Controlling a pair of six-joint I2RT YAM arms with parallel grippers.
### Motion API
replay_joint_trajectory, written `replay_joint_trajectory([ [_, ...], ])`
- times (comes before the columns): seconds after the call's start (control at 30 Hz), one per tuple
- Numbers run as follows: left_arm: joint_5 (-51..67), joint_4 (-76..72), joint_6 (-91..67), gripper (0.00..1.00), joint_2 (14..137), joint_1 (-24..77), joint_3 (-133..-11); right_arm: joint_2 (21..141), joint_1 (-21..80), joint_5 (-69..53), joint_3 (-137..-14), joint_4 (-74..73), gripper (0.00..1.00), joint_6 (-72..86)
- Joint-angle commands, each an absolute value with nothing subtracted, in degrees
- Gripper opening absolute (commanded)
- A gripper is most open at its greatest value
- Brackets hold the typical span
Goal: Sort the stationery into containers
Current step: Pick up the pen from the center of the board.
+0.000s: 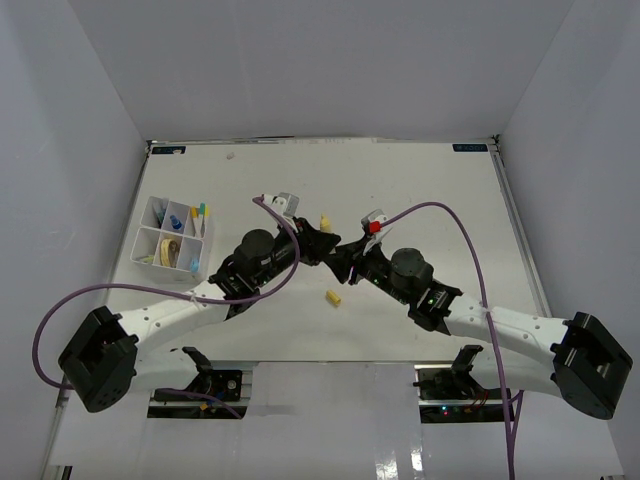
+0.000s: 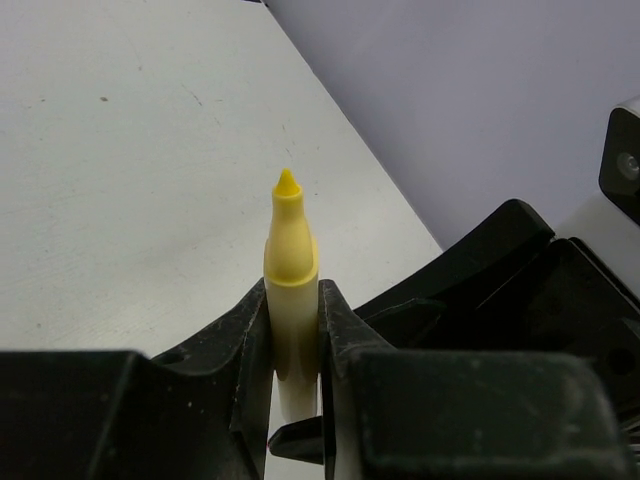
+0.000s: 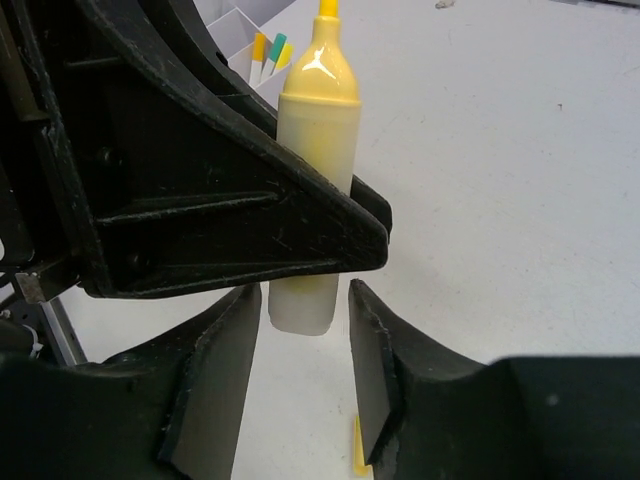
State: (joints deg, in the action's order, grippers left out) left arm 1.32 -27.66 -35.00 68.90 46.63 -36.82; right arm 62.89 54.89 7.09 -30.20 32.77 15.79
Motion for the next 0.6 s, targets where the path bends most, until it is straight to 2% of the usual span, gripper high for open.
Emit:
replay_joint_trajectory([
  [0.0,0.8,-26.9,-32.4,0.0,66.4,46.8,-36.3,61.5,55.1,7.1,-30.7,33.9,0.47,15.5],
  [0.2,-2.5,-20.0,-29.2,0.0,63.8,45.4,-37.3,59.2,55.1,9.0,-30.6,25.8,0.67,13.5],
  [0.43,2.5,-4.8,-26.5,0.0,59.6,34.0,-39.9,58.8,55.2,12.2,-33.0,12.3,0.9,9.9],
  [0.47,3.2,-2.5,-25.0,0.0,58.9,32.6,-40.6,59.1,55.1,12.0,-33.5,10.8,0.92,8.8],
  [0.57,0.9,7.7,-21.4,0.0,56.3,30.1,-44.3,63.2,55.1,12.3,-38.2,1.6,0.91,8.0],
])
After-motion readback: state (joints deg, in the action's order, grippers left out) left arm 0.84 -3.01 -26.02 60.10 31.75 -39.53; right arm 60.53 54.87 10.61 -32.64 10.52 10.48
